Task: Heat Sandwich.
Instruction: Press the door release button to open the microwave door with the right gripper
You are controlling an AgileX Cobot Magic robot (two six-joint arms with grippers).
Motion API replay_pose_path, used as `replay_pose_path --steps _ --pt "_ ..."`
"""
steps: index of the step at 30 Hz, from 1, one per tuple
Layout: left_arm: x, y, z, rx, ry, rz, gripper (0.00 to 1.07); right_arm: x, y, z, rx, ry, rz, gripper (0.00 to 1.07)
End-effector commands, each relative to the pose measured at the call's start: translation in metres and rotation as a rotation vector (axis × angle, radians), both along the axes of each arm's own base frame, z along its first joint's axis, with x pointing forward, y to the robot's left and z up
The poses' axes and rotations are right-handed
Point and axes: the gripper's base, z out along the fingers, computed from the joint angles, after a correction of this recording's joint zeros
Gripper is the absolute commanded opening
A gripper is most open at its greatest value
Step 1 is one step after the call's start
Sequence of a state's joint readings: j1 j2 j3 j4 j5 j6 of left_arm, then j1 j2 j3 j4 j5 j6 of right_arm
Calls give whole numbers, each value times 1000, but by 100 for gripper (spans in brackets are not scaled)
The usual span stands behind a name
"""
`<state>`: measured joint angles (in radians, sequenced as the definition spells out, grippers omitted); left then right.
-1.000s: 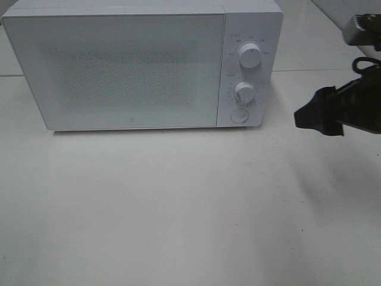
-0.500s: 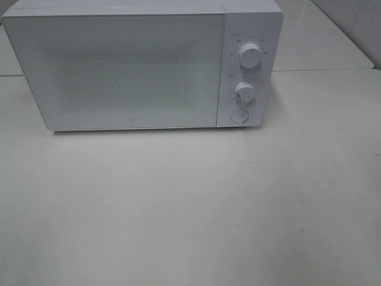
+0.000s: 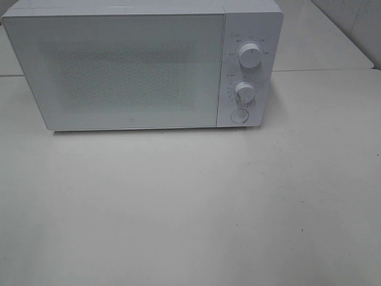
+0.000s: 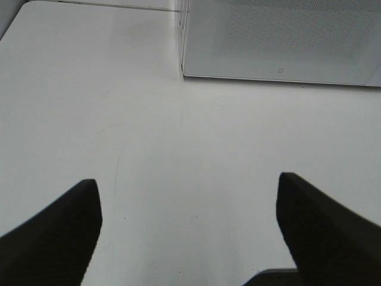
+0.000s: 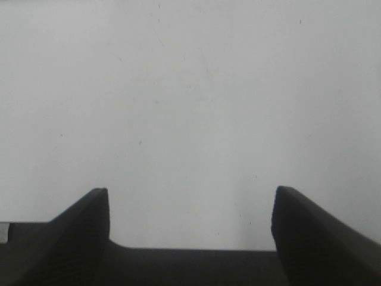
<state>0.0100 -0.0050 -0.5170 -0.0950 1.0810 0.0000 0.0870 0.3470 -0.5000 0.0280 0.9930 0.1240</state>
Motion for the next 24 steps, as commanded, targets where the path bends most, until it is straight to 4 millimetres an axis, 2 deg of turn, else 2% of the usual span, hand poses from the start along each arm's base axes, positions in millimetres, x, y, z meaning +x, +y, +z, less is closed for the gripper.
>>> replay_pose_path --steps 1,4,10,17,24 --pt "-2 0 0 -5 -30 -1 76 -13 -1 2 8 -80 -3 74" --pt "-2 0 0 -5 -30 -1 76 -31 -2 5 18 -202 -3 74" --pt "-2 0 0 -5 -30 -1 76 -53 -4 6 31 -350 -2 74" --pt "-1 0 0 -5 -24 -1 76 -56 -6 5 -11 -377 14 74" --pt "0 0 0 -5 -18 -1 76 -56 -3 5 -85 -386 111 74"
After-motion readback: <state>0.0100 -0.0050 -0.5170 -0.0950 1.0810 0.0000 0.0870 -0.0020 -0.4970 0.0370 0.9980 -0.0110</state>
